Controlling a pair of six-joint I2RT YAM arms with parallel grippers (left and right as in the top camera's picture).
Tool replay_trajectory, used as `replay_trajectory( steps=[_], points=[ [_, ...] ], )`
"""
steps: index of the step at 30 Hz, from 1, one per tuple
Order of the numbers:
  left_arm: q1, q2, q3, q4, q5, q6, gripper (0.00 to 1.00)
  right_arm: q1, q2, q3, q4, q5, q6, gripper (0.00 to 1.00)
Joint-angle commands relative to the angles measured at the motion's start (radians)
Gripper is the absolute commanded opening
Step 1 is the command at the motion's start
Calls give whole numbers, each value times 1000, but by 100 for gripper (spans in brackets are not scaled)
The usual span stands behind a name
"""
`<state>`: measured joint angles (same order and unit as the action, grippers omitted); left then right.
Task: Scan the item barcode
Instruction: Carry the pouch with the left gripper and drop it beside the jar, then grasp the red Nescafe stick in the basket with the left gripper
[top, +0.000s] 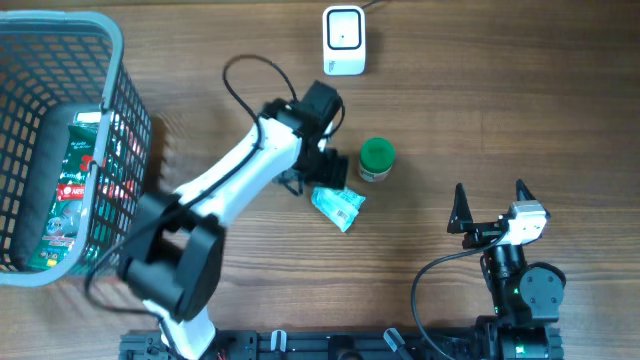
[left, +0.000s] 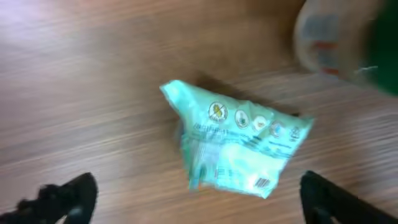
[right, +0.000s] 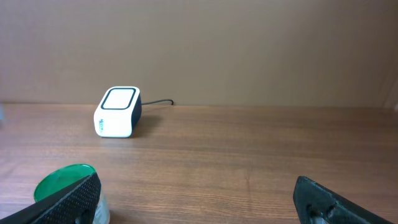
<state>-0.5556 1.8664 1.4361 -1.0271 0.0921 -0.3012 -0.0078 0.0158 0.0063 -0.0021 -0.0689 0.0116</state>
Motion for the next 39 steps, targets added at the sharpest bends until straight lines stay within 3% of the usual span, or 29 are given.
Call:
replay_trajectory(
  steps=[1,3,7,9,13,16,20,25,31,39],
  points=[
    [-2,-163,188,-85,-192,-3,100,-5,-2,0,2,14,16,100],
    [3,-211,241,-113,-251,-4,100,-5,-2,0,2,14,16,100],
    [77,-366,311,-87,-537,-206,100,-5,-2,0,2,14,16,100],
    [160,-435,311,-68,-667,-386,100,-5,-2,0,2,14,16,100],
    [374,-494,311,-69,-687,-603,100,-5,-2,0,2,14,16,100],
    [582,-494,311,-103,-588,-743,100,-5,-2,0,2,14,16,100],
    [845,-455,311,-105,-370,-753,100,-5,-2,0,2,14,16,100],
    [1040,-328,311,-204,-279,-715,100,-5,-2,0,2,14,15,100],
    [1078,-103,311,-330,-267,-570,100,-5,-2,0,2,14,16,100],
    [1078,127,311,-385,-227,-566,100,-5,-2,0,2,14,16,100]
  ],
)
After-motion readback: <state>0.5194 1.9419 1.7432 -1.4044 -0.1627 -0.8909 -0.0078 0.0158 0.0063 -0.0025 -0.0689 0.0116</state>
